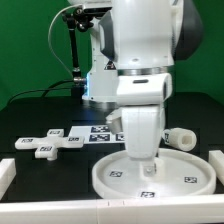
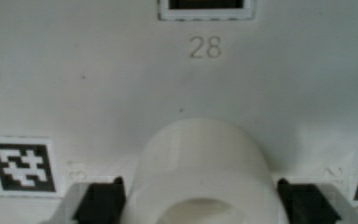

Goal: Assemble round table

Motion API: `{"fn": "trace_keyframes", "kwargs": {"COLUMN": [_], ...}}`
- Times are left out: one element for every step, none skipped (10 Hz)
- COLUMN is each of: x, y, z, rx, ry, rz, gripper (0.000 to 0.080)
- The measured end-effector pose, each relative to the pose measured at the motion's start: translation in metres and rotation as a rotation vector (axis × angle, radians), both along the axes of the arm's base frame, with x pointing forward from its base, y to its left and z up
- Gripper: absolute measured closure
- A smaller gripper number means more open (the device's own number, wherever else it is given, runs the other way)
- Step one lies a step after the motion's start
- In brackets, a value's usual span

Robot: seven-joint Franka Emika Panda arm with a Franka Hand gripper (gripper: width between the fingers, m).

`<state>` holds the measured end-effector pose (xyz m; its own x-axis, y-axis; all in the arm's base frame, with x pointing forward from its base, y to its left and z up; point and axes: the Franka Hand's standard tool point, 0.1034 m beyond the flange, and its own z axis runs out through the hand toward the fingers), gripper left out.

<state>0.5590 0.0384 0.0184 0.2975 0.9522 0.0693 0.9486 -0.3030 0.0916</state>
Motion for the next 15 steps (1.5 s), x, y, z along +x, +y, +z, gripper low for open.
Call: {"fn": "trace_keyframes", "kwargs": {"x": [0.000, 0.000, 0.000, 0.000, 0.000, 0.000, 0.000, 0.000, -0.004, -0.010, -0.016, -0.024, -0.031, -0.033, -0.034], "y": [0.000, 0.000, 0.000, -0.001, -0.001, -0.001, -0.001, -0.003, -0.002, -0.001, 0.003, 0.012, 0.024, 0.037, 0.043], "z": [0.000, 0.000, 0.000, 0.000, 0.000, 0.000, 0.000, 0.006, 0.017, 0.025, 0.032, 0.041, 0.046, 0.050, 0.050], "rx": [0.000, -0.001, -0.002, -0.002, -0.002, -0.002, -0.002, -0.002, 0.001, 0.004, 0.012, 0.032, 0.041, 0.049, 0.052], "ry": [0.001, 0.002, 0.002, 0.002, 0.003, 0.003, 0.002, -0.002, -0.009, -0.011, -0.017, -0.047, -0.042, -0.046, -0.045], "rz": [-0.033, -0.065, -0.071, -0.073, -0.073, -0.073, -0.074, -0.087, -0.123, -0.164, -0.222, -0.293, -0.348, -0.371, -0.370], "gripper": [0.0390, 0.0390, 0.0390, 0.0390, 0.0304, 0.0200, 0.0200, 0.0160, 0.0153, 0.0153, 0.0153, 0.0150, 0.0150, 0.0150, 0.0150]}}
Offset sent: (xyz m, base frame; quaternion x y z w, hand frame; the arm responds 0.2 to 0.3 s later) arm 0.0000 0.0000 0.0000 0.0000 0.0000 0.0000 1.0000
